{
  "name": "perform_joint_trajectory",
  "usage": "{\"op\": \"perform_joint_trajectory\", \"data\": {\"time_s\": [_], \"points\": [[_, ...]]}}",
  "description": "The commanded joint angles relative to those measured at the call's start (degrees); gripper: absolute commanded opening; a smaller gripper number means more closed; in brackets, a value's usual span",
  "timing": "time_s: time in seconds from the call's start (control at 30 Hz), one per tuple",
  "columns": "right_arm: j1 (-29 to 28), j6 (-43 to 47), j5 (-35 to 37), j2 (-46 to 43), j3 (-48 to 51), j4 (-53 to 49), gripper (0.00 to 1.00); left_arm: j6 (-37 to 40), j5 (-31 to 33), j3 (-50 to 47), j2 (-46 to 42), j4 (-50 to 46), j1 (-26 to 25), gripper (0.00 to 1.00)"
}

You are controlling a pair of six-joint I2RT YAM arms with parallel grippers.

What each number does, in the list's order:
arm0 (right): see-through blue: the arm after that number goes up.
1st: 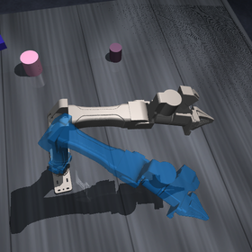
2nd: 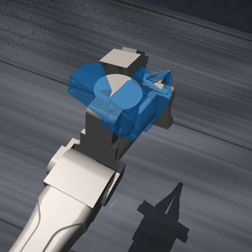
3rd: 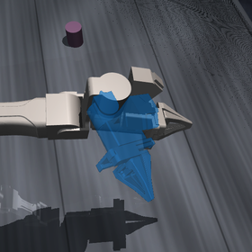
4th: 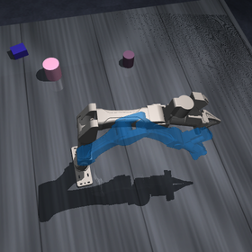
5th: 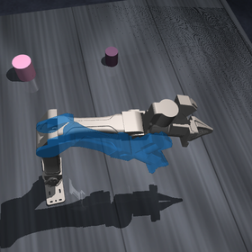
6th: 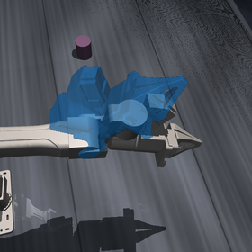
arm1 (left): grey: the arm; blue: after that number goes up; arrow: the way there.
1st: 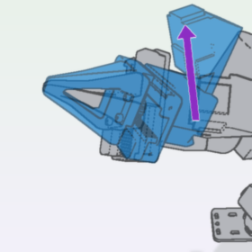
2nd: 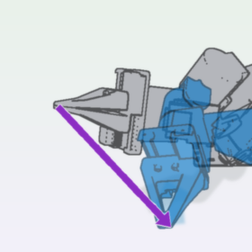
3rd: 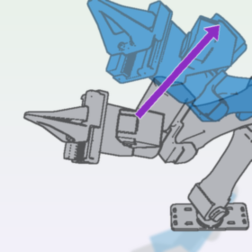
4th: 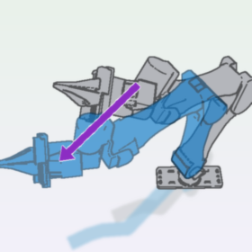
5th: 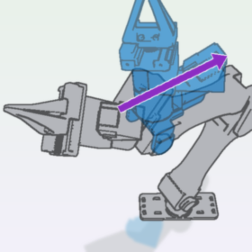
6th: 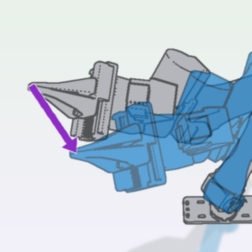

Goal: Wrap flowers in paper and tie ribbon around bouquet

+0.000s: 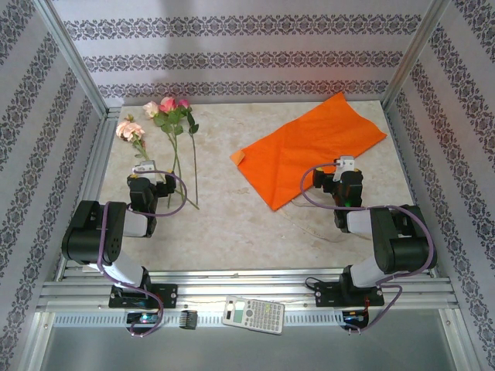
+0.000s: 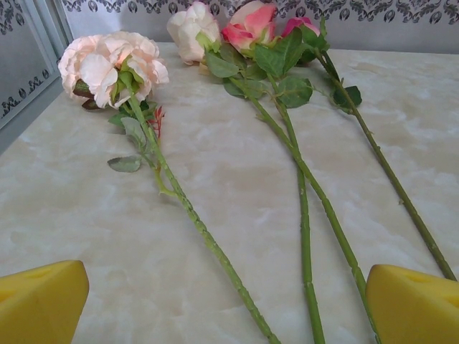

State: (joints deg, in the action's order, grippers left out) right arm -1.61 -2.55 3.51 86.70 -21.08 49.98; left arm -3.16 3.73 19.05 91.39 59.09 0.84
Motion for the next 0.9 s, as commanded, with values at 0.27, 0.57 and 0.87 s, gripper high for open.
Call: {"op": "perform_joint_trajectory", "data": {"time_s": [0.27,0.57,0.87], "points": [[-3.65,3.58,8.12,-7.07,0.41,-0.49,0.98,1.51,4.05,-3.77,-4.74,4.64,-1.35,0.99],[-8.26,-18.64,18.55,-25.04,-28.79,-46.86,0.98,-14.63,19.66,21.39,-31.28,-50.65,-12.04,0.99],[-14.67,-26.45,3.70,-2.33,-53.85,-76.51,0.84,-44.54,-17.73,45.37,-6.87,-72.63,-13.32,0.94]]}}
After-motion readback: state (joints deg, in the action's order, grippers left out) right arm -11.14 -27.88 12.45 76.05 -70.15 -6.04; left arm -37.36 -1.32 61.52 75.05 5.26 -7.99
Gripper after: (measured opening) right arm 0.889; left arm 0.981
